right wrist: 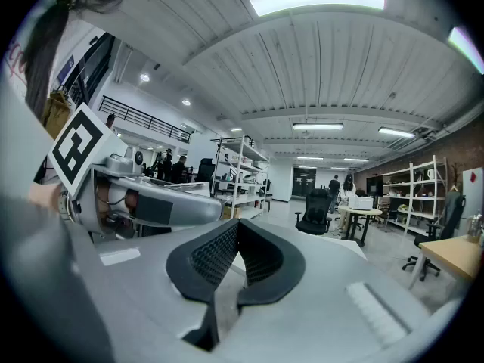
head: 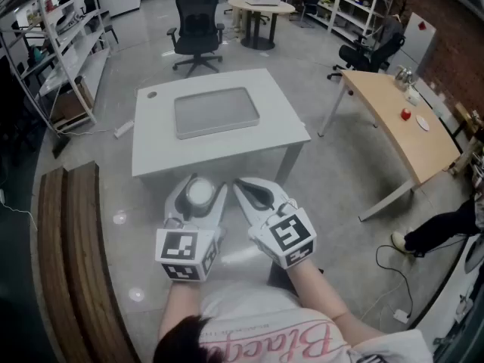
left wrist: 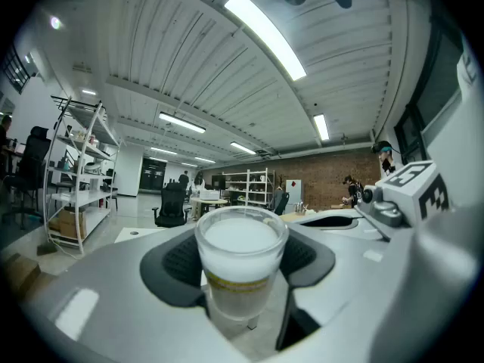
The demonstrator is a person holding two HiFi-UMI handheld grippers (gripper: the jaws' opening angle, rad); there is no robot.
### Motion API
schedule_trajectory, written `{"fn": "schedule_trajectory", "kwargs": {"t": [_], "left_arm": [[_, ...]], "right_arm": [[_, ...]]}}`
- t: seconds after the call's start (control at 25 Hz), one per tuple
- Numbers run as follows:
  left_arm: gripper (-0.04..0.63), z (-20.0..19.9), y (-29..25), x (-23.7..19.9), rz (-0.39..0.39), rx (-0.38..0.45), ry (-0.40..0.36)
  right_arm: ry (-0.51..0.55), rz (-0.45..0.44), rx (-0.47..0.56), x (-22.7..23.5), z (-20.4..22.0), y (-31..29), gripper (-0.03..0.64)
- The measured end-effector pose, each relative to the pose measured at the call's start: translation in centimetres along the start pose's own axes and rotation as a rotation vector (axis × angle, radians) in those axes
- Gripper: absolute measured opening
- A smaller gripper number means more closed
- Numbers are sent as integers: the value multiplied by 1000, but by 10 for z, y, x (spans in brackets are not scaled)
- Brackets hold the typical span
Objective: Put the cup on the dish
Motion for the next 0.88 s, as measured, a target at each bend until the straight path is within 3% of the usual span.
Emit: {"fn": "schedule_trajectory", "kwargs": {"t": [0.52,0.88], "left_arm": [[256,5,-3,0,-5,-11,-2],[256,16,-5,3,-38,-33,14]], "right_arm": [[-2,0,19,4,3,0,1],[-48,-56,4,5,20,-1,2]]}}
Point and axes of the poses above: the fingertips, and each gripper's own axes: y backward along the fingers, x to its right, z out of its underside, the point moved 4 cm from there along y, backward along the fingers, and after that the axes turned 11 degrees about y, right-handed, at the moved point
